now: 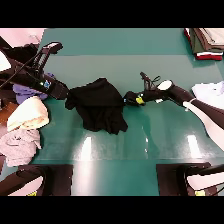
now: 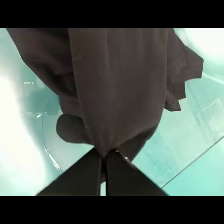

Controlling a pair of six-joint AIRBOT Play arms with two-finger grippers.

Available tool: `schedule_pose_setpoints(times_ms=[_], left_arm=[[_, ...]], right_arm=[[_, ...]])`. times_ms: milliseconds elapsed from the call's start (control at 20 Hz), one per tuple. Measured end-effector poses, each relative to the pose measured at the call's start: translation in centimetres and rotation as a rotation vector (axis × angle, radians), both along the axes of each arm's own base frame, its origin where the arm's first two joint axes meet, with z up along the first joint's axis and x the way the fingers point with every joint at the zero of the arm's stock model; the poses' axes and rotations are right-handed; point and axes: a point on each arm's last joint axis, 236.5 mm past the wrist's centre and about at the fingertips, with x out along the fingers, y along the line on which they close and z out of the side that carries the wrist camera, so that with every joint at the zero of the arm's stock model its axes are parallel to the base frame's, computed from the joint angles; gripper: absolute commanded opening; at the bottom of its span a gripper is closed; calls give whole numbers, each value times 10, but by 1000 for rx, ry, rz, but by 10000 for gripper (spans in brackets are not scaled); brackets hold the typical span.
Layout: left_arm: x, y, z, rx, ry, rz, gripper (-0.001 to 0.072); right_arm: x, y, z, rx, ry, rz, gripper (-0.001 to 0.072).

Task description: Fold the shirts.

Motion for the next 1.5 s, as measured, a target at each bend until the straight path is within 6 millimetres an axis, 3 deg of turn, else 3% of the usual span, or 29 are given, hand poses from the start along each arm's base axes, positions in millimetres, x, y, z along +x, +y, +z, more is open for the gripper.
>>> schedule_pose_setpoints(times_ms=[50,250,350,500,600,700,800,900,1050,1150,1300,1400,1500], left_arm=[[-1,0,0,1,3,-1,23],[0,1,1,5,0,-1,23],[6,7,11,29,-42,8,22],[29,24,58,78,-196,61,23],[41,32,113,81,-344,96,23],[42,36,178,47,-507,125,23],[30,39,244,-4,-671,149,23],[6,39,299,-74,-811,162,22],[-44,37,363,-199,-983,151,22],[-80,32,397,-292,-1076,128,22],[-127,23,431,-422,-1165,76,22],[-146,19,442,-476,-1188,49,22],[-143,17,435,-478,-1164,47,22]], right_arm=[[2,3,-1,2,3,9,12],[11,9,9,16,-25,41,15],[21,7,36,33,-86,53,14],[49,-9,117,48,-284,42,13],[63,-30,199,36,-484,22,12],[61,-52,282,7,-684,2,12],[41,-75,370,-32,-893,-20,12],[7,-95,442,-78,-1070,-39,13],[-50,-121,519,-161,-1268,-86,12],[-86,-136,554,-209,-1362,-122,12],[-125,-153,586,-269,-1448,-168,12],[-135,-161,596,-299,-1473,-195,11],[-127,-165,592,-320,-1448,-203,12]])
